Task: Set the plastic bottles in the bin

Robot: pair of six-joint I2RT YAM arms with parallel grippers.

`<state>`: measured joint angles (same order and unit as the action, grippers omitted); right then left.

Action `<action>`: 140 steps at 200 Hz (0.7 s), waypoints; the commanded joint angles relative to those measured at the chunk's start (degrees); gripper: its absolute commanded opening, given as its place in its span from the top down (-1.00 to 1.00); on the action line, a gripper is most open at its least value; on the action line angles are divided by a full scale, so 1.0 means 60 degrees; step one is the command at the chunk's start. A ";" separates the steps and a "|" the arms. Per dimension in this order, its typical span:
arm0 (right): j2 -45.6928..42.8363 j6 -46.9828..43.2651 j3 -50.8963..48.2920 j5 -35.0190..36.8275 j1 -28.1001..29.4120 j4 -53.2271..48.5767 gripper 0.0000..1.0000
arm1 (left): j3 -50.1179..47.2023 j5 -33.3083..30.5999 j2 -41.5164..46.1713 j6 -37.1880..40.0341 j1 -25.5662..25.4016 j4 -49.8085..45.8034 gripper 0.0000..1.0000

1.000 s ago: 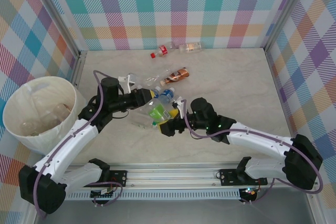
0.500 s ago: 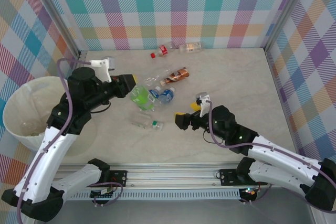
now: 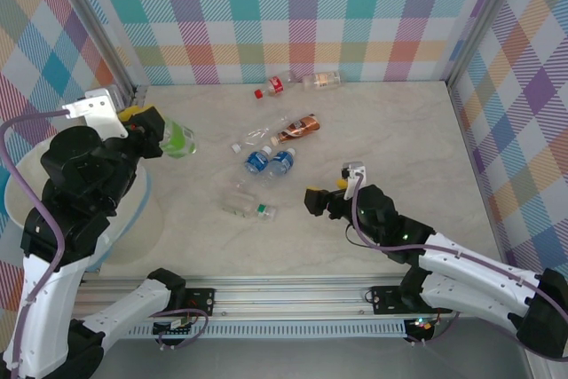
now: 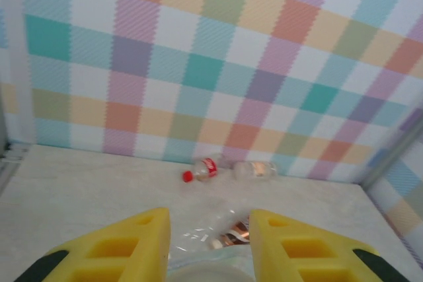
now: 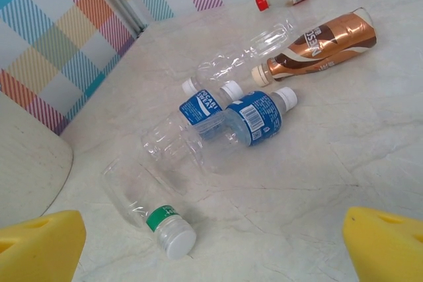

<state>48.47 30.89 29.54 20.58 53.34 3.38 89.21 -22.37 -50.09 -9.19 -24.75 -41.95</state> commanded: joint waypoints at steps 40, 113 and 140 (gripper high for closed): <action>0.0628 0.0112 0.0261 -0.0184 0.0031 0.0513 -0.99 | 0.0378 -0.4533 -0.0500 0.2268 -0.0064 0.0976 1.00; 0.1563 -0.0250 0.1026 -0.1120 0.0030 0.0330 -0.99 | -0.0393 -0.6538 -0.0863 0.2687 0.2115 0.0822 1.00; 0.1845 -0.0369 0.1137 -0.1224 0.0030 0.0392 -0.99 | -0.0418 -0.5744 -0.1344 0.1813 0.3792 -0.0610 1.00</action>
<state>58.11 30.41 34.26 14.98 53.34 4.67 87.55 -57.36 -56.31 4.82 -8.23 -39.59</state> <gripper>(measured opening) 0.997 0.325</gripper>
